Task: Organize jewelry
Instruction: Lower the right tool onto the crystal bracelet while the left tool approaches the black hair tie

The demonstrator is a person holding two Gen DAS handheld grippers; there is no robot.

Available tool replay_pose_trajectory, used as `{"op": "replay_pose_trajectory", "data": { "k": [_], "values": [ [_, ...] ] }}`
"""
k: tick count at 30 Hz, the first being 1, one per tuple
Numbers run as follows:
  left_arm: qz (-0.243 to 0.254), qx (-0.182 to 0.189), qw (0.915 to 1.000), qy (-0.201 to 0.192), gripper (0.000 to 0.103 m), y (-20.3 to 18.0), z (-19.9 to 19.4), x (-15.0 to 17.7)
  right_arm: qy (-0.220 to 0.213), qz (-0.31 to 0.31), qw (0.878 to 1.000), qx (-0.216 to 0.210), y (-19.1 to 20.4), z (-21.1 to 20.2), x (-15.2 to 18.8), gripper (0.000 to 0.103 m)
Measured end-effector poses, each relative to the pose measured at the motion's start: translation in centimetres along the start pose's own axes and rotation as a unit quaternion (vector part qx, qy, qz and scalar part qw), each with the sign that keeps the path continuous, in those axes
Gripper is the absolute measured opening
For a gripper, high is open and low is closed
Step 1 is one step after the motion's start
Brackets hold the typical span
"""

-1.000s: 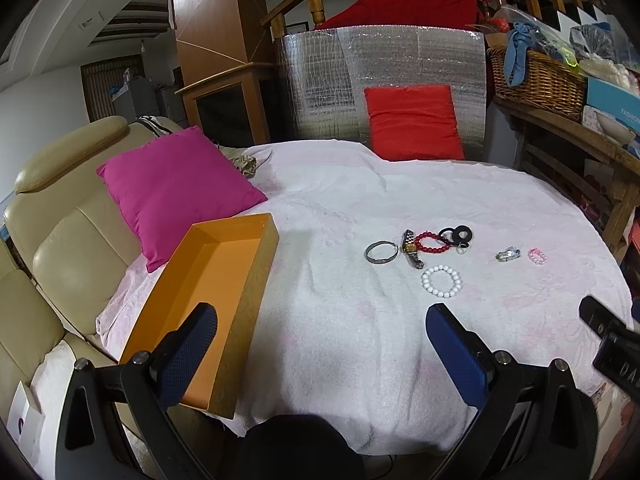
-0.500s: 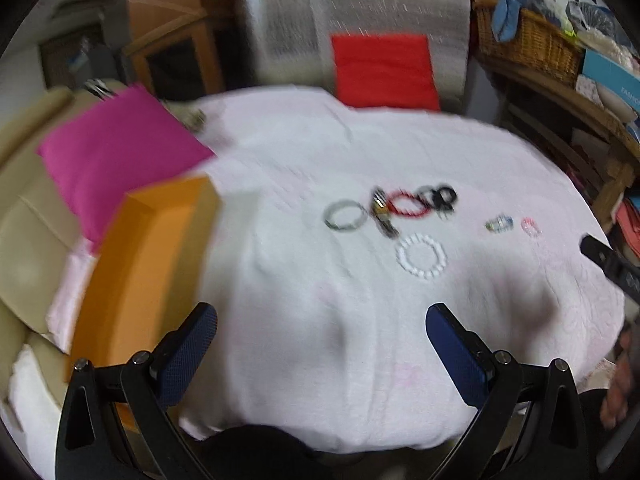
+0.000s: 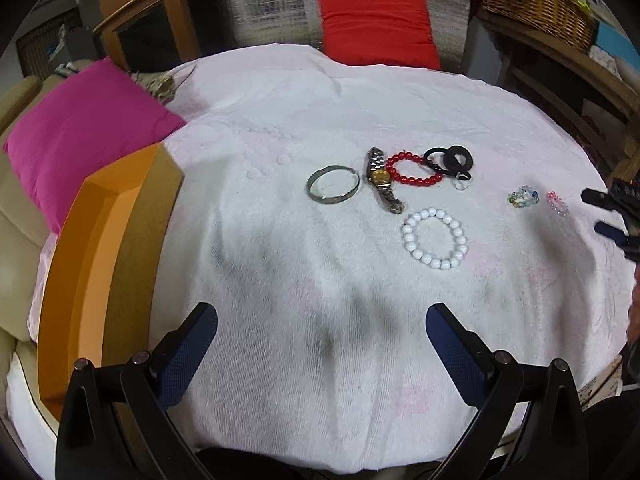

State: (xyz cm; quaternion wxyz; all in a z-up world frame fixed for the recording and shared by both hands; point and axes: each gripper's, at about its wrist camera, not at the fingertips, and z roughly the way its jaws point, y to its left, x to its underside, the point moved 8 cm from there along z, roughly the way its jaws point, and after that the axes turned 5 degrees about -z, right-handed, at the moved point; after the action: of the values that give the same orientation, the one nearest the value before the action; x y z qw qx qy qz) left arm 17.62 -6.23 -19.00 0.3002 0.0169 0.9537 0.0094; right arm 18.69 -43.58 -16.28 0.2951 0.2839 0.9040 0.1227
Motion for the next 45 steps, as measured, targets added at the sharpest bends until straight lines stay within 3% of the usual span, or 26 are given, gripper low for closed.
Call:
{"op": "replay_pose_trajectory", "data": {
  "k": [2, 6, 9, 18, 23, 25, 28, 30, 32, 35, 42, 45],
  "values": [
    [0.006, -0.003, 1.0000, -0.004, 0.103, -0.1, 0.5, -0.6, 0.003, 0.013, 1.000, -0.011, 0.0, 0.6, -0.5, 0.059],
    [-0.008, -0.009, 0.9999, 0.003, 0.103, 0.5, 2.1, -1.9, 0.040, 0.018, 0.996, -0.083, 2.5, 2.2, 0.2, 0.059],
    [-0.019, -0.015, 0.9997, 0.004, 0.103, 1.3, 3.4, -3.2, 0.062, 0.021, 0.992, -0.110, 4.1, 3.2, 0.9, 0.059],
    [-0.027, -0.001, 0.9996, 0.010, 0.103, 1.5, 5.5, -5.9, 0.092, 0.049, 0.991, -0.087, 6.0, 6.9, 1.6, 0.059],
    [0.012, 0.015, 0.9997, -0.014, 0.102, -0.9, 5.3, -8.3, 0.100, 0.051, 0.992, -0.057, 6.6, 8.7, 1.5, 0.042],
    [0.030, 0.021, 0.9992, -0.020, 0.096, -1.9, 5.3, -9.1, 0.090, 0.042, 0.994, -0.042, 6.8, 9.2, 1.0, 0.037],
    [0.037, 0.033, 0.9986, -0.020, 0.094, -2.7, 5.3, -9.7, 0.080, 0.027, 0.996, -0.018, 6.6, 9.7, 0.6, 0.018],
    [0.036, 0.033, 0.9985, -0.023, 0.093, -2.3, 5.4, -9.6, 0.073, 0.012, 0.997, -0.008, 6.8, 10.0, 0.3, 0.015],
    [0.037, 0.030, 0.9988, -0.014, 0.077, -1.8, 6.0, -9.2, 0.068, 0.001, 0.998, -0.002, 6.9, 9.9, 0.1, 0.012],
    [0.030, 0.038, 0.9987, 0.016, 0.066, -1.5, 7.3, -8.7, 0.064, -0.002, 0.998, -0.004, 6.9, 9.6, -0.2, 0.011],
    [0.079, 0.104, 0.9913, 0.017, 0.066, -7.1, 8.2, -11.4, 0.052, 0.033, 0.997, -0.040, 6.3, 8.6, -1.0, 0.011],
    [0.084, 0.159, 0.9823, 0.051, 0.066, -9.7, 10.3, -12.6, 0.057, 0.050, 0.996, -0.052, 6.0, 8.6, -1.0, 0.011]
  ]
}}
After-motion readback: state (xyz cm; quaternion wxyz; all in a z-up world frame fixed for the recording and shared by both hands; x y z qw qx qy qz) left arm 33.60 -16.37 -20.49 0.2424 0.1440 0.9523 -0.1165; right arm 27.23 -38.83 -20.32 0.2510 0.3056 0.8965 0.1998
